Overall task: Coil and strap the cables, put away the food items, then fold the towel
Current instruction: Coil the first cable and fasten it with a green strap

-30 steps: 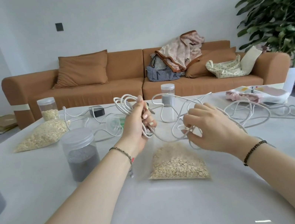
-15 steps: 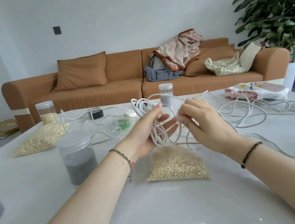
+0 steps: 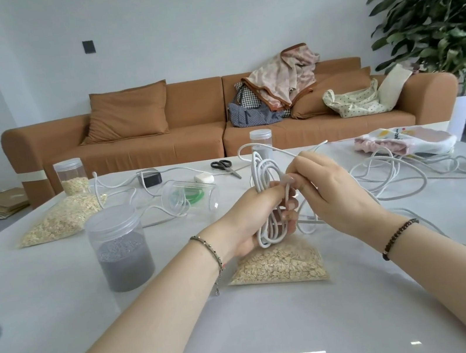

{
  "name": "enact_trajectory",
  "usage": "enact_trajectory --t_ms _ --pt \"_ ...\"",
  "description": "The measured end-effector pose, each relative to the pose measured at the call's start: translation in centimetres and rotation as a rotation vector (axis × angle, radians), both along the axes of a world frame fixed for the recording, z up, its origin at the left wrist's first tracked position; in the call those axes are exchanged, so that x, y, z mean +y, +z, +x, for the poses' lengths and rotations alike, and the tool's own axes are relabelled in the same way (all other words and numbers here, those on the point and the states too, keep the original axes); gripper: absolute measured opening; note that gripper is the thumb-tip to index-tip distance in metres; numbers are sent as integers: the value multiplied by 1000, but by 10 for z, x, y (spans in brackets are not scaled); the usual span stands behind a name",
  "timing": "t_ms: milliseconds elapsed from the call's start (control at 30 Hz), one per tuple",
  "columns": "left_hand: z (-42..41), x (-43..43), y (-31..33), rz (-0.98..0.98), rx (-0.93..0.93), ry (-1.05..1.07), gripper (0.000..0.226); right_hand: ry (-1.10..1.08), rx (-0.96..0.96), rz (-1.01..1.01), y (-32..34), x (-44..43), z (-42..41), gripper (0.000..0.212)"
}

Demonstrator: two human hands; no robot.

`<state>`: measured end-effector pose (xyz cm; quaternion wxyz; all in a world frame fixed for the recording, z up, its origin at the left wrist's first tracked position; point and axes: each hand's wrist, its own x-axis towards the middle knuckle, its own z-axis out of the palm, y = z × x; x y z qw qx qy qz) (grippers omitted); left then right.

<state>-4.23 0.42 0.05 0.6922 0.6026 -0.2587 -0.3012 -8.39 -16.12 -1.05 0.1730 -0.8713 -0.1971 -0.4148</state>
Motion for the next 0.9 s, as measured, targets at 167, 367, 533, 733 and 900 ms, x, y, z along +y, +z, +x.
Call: enact_trajectory --t_ms 167,367,533,733,900 --pt "3 2 0 5 67 -100 38 -33 5 -57 2 -6 2 36" --pt "19 13 7 -198 77 -63 32 -95 40 -10 0 -18 -1 34" --pt "40 26 20 -451 187 199 36 -239 -1 -112 0 -44 2 32" --pt "29 18 17 -423 159 156 38 -373 -23 -149 3 -63 7 40" --pt "27 22 27 -514 147 128 40 -501 104 -102 -7 -78 8 57"
